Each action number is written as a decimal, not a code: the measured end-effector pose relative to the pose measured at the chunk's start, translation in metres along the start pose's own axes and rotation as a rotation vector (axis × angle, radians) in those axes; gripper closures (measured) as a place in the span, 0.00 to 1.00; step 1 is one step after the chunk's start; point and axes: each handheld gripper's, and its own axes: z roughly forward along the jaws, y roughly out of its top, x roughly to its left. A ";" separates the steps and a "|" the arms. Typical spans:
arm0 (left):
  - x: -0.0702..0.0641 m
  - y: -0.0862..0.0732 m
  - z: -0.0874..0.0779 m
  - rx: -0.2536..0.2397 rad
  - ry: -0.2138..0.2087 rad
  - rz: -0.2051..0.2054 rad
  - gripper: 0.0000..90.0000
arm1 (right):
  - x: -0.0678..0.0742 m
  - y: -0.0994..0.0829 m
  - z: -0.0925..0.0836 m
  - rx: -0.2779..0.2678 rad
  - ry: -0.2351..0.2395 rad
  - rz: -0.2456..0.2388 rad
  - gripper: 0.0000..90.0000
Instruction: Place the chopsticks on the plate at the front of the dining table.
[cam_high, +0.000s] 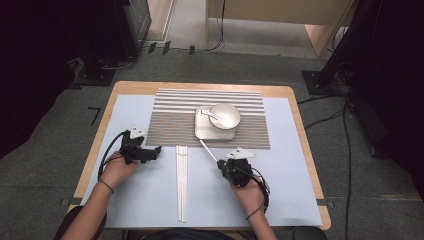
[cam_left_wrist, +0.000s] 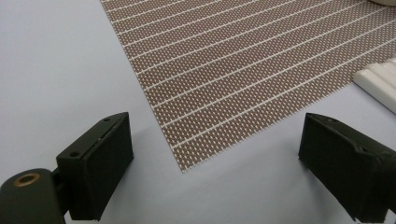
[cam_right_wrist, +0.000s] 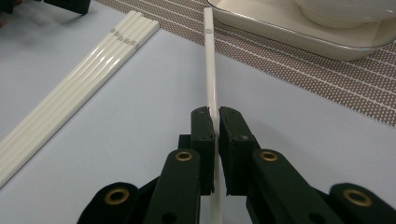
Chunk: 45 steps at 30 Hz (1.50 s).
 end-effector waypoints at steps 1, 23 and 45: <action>0.000 0.000 0.000 0.000 0.000 0.000 0.10 | 0.000 0.000 0.000 0.000 0.000 0.000 0.95; 0.000 0.000 0.000 -0.002 0.000 0.000 0.10 | -0.001 0.008 0.001 -0.003 0.014 0.000 0.95; 0.000 0.000 0.000 -0.005 0.001 0.001 0.10 | -0.001 0.017 0.009 0.008 0.033 -0.014 0.95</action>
